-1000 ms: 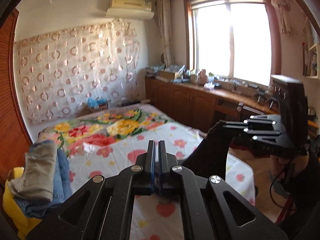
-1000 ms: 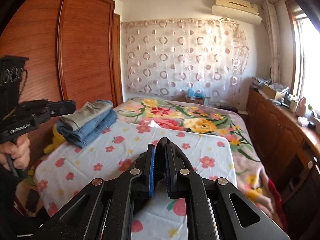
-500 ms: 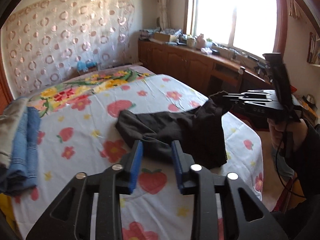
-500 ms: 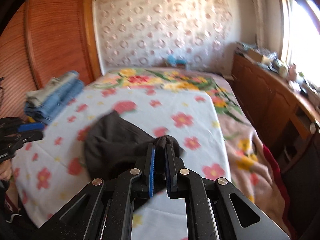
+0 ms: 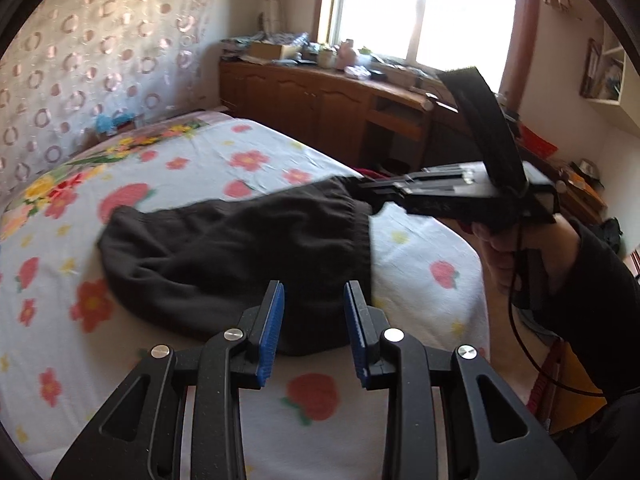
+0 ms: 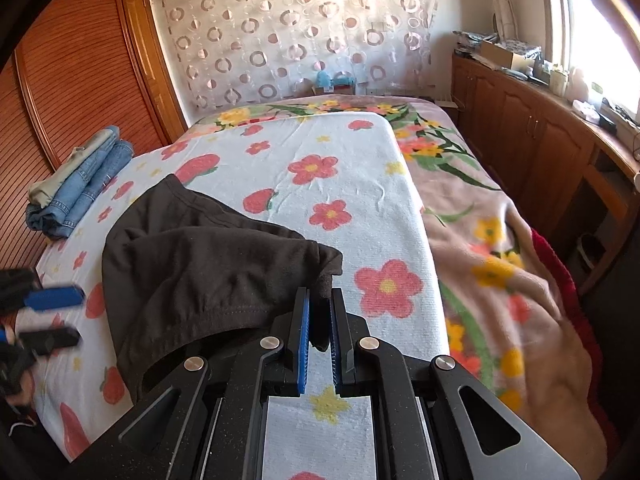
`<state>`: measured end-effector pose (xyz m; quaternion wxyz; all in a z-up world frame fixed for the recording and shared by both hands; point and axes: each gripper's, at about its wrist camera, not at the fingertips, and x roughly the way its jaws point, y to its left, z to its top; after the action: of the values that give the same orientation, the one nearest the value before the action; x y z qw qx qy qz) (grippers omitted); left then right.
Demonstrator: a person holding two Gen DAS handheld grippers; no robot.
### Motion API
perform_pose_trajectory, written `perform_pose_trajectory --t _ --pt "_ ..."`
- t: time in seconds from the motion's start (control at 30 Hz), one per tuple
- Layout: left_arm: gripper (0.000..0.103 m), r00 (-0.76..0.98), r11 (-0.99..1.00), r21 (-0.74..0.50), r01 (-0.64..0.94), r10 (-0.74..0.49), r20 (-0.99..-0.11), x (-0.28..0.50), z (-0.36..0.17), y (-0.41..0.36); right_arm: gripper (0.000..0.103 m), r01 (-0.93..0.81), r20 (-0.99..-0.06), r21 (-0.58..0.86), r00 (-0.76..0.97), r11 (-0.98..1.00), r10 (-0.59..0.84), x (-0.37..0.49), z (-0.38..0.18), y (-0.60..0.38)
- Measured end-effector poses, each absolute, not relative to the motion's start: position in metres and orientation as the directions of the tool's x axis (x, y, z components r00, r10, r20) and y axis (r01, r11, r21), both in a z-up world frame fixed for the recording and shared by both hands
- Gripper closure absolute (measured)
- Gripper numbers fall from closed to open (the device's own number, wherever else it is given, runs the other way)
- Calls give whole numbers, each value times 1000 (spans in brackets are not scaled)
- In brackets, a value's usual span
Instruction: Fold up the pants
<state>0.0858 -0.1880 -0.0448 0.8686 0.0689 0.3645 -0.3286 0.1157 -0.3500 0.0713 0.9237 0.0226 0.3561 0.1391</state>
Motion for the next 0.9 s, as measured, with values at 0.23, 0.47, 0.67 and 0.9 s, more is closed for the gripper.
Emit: perform_pose_trajectory --t 0.23,0.47,0.67,0.9 --pt "71 442 739 -168 652 -551 -708 87 -67 -210 94 -234 -647 156 710 960 278 115 50 -353" --pt "70 454 745 -99 660 -501 -737 85 -81 -224 94 -234 -648 147 712 961 272 122 45 -352" --pt "93 488 753 -55 656 -478 -730 79 -71 -213 94 -238 -632 151 723 959 279 118 48 -353" --pt "94 588 796 -63 602 -495 -639 78 -12 -156 94 -297 -537 178 770 938 345 95 79 -346"
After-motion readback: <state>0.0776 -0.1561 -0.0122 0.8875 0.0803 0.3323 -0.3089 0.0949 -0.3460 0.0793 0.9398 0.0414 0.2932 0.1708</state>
